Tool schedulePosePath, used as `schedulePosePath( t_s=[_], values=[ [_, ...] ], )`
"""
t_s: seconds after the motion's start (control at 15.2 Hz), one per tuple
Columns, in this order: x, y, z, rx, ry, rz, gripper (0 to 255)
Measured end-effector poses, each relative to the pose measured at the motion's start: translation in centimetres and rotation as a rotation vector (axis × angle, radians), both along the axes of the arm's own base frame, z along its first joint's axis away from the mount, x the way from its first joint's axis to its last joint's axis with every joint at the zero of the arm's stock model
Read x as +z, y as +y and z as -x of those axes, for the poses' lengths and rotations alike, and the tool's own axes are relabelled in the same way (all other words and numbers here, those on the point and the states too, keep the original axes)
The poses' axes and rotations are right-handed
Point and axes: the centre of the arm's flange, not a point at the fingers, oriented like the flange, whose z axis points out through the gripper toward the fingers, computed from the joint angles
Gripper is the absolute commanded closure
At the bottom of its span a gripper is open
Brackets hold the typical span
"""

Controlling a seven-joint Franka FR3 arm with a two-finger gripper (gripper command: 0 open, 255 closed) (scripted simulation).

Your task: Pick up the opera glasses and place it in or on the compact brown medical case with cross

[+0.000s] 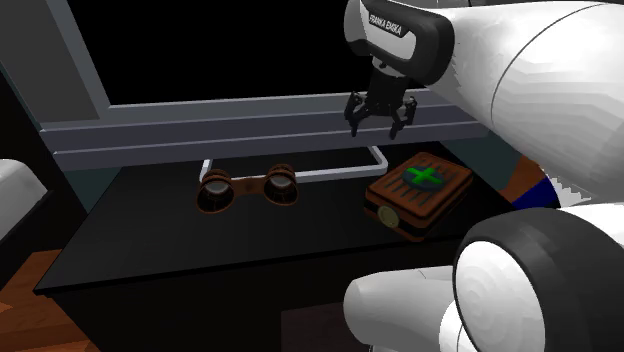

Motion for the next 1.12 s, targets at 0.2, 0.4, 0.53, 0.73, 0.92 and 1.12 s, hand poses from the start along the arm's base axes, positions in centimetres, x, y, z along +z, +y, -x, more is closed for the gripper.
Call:
schedulePosePath(
  t_s=[0.2,0.4,0.53,0.73,0.92,1.12],
  values=[
    [-0.6,1.6,0.3,-0.047,0.009,0.002,0],
    [-1.7,5.4,1.2,-0.160,0.031,0.008,0],
    [-2.6,7.9,1.2,-0.243,0.046,0.011,0],
    [-3.9,12.0,1.2,-0.368,0.069,0.017,0],
    [-5.4,15.8,0.8,-0.495,0.092,0.022,0],
    [-7.0,19.9,-0.6,-0.620,0.117,0.027,0]
  ],
)
